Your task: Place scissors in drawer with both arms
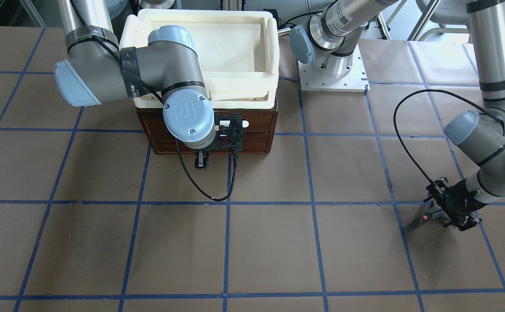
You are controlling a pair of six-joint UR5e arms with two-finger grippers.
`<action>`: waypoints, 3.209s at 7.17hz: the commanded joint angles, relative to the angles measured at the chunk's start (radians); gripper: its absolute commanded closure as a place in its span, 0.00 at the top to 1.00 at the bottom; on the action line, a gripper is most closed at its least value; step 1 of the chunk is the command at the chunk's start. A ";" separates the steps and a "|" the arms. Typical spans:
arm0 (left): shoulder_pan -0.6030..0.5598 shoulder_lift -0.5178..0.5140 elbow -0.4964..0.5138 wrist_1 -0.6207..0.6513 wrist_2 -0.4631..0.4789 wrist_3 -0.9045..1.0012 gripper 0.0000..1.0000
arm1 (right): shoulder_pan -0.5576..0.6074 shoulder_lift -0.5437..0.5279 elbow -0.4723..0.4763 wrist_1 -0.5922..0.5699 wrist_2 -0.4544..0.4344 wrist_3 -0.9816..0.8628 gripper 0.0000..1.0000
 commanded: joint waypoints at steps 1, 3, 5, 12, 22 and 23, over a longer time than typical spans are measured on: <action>-0.001 -0.001 0.001 0.004 0.000 0.018 0.68 | 0.000 0.010 0.001 -0.003 -0.001 -0.006 0.85; -0.001 0.004 0.001 0.004 -0.013 0.043 0.37 | 0.000 0.008 -0.001 -0.020 -0.004 -0.009 0.73; 0.001 0.009 0.015 0.004 -0.050 0.049 0.21 | 0.000 0.008 -0.006 -0.024 -0.007 -0.011 0.54; -0.074 0.102 0.059 -0.088 -0.041 0.040 0.01 | -0.006 0.079 -0.148 -0.025 -0.032 -0.012 0.36; -0.352 0.369 0.253 -0.602 -0.020 -0.036 0.00 | -0.055 0.206 -0.311 -0.118 -0.020 -0.069 0.30; -0.358 0.402 0.254 -0.626 -0.017 -0.036 0.00 | -0.055 0.209 -0.320 -0.118 -0.018 -0.074 0.30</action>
